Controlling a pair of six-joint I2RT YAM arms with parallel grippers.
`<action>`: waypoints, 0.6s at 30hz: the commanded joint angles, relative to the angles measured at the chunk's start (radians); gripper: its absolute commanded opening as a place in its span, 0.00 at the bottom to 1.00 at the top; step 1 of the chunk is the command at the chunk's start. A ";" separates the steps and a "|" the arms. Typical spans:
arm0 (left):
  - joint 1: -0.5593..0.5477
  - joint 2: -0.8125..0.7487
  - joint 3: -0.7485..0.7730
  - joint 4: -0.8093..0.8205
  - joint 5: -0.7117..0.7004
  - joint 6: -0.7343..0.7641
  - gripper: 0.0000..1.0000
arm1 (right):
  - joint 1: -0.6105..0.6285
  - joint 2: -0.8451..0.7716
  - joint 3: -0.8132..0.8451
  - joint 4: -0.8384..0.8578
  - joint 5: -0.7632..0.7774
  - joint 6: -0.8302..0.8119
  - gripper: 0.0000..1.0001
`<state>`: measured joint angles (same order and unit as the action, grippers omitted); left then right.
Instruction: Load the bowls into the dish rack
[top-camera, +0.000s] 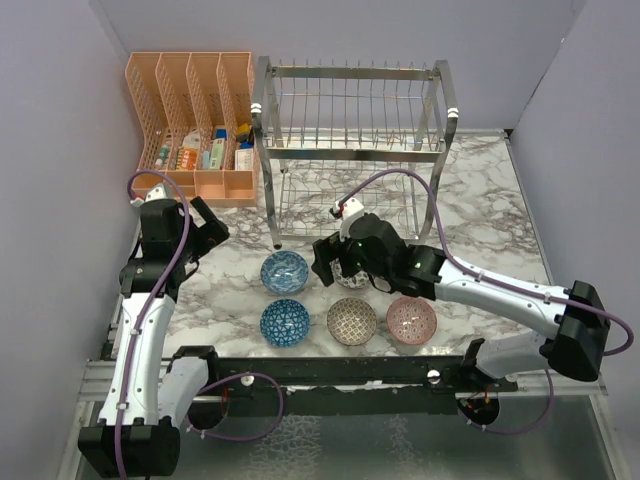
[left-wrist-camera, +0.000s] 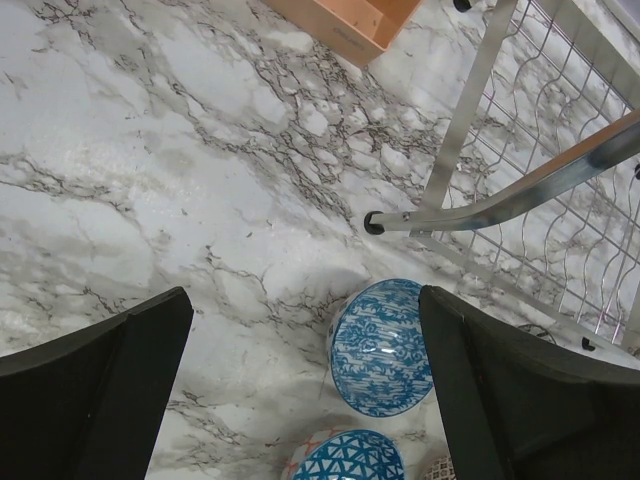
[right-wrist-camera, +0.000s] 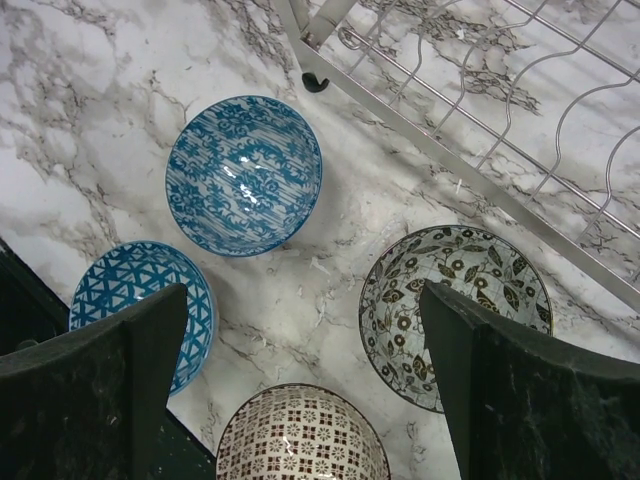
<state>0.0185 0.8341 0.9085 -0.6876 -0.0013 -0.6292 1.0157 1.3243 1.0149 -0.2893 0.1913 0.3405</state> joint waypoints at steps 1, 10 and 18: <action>0.006 0.003 0.011 0.015 -0.017 0.019 0.99 | 0.007 0.021 0.042 -0.018 0.066 0.022 0.99; 0.006 -0.022 -0.030 0.081 0.098 0.116 0.99 | 0.007 0.056 0.070 -0.059 0.123 0.079 0.99; 0.006 -0.054 -0.053 0.101 0.161 0.177 0.99 | 0.007 0.081 0.049 -0.102 0.173 0.095 0.99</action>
<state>0.0185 0.8032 0.8612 -0.6186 0.1047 -0.5018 1.0157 1.3899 1.0607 -0.3542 0.2966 0.4076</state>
